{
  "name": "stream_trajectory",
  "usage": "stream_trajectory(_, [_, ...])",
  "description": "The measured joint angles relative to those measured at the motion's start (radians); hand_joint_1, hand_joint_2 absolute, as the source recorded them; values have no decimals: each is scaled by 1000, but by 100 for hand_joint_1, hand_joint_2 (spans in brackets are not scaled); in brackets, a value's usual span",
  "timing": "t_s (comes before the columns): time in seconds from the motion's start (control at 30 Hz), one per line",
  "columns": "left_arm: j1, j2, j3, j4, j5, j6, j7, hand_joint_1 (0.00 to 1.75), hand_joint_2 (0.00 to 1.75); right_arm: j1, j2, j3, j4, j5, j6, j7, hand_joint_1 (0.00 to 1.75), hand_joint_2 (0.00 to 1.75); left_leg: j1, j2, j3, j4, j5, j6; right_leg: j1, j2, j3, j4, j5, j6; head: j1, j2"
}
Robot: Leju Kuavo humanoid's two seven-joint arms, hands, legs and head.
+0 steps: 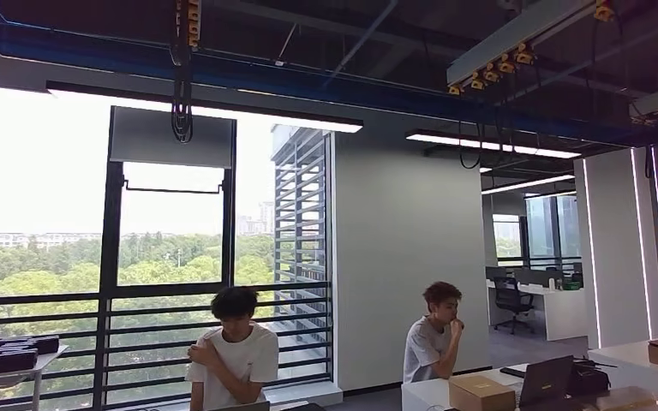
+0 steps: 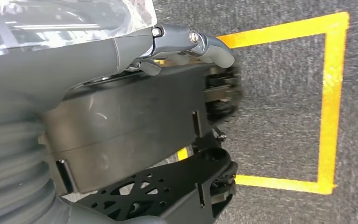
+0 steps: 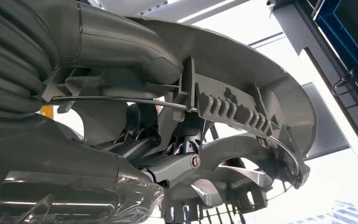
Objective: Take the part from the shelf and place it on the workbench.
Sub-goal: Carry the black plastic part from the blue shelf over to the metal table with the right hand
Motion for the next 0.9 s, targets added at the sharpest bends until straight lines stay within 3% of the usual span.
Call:
stream_trajectory(0.07, [0,1,0,0,0,0,0,0,175,-1,0,2,1,0,0,0,175,175,-6,0,31,-78,20,11,1,1,5,0,-6,9,0,0])
stream_trajectory(0.2, [-1,-1,0,0,0,0,-1,0,175,-3,0,3,1,0,-2,1,175,175,-3,-2,52,-110,10,28,0,-2,2,4,-15,33,-3,0])
stream_trajectory(0.27, [-1,-3,0,0,0,0,-2,0,175,-5,-1,3,2,0,-3,1,175,175,2,-1,64,-122,12,36,0,-3,-36,78,-51,40,-6,0])
stream_trajectory(0.33, [0,-3,0,0,1,0,-3,0,175,-4,-2,3,4,0,-3,0,175,175,2,0,67,-123,7,42,0,-2,-107,199,-94,44,-10,0])
stream_trajectory(0.37, [0,-3,0,0,1,0,-3,0,175,-2,-2,4,6,0,-3,0,175,175,2,0,70,-122,4,42,0,-2,-135,238,-97,45,-11,0])
stream_trajectory(0.4, [0,-3,0,0,1,0,-3,0,175,-1,-2,5,8,0,-3,0,175,175,2,-1,74,-121,0,42,-1,-2,-148,246,-81,46,-12,0])
stream_trajectory(0.47, [0,-4,0,0,1,0,-3,0,175,-1,-3,8,13,0,-3,1,175,175,2,-3,86,-119,-11,38,-1,-2,-122,161,-4,43,-14,0])
stream_trajectory(0.53, [0,-4,0,0,1,0,-3,0,175,-1,-3,10,16,0,-3,1,175,175,-1,-4,96,-114,-24,29,1,-3,-76,51,45,36,-14,0])
stream_trajectory(0.6, [-1,-4,0,0,1,0,-3,0,175,-1,-3,11,17,0,-2,1,175,175,-5,-3,97,-113,-30,19,5,-1,-57,9,42,26,-12,0])
stream_trajectory(0.73, [-1,-3,0,0,2,0,-3,0,175,-1,-2,13,18,0,-2,0,175,175,-2,-1,89,-87,-57,-4,-1,0,-44,-5,36,4,-9,0])
stream_trajectory(0.83, [0,-2,0,0,4,0,-1,0,175,0,-2,13,20,0,-2,0,175,175,4,0,2,88,-127,-18,-2,-2,-32,-7,28,-7,-4,0])
stream_trajectory(0.87, [0,-2,0,0,5,0,0,0,175,0,-1,14,22,0,-2,0,175,175,5,0,-30,140,-136,-20,-2,-2,-28,-7,24,-7,-3,0])
stream_trajectory(0.9, [0,-2,0,0,6,0,0,0,175,0,-1,14,24,0,-2,0,175,175,6,0,-48,162,-126,-21,-1,-1,-23,-7,21,-7,-2,0])
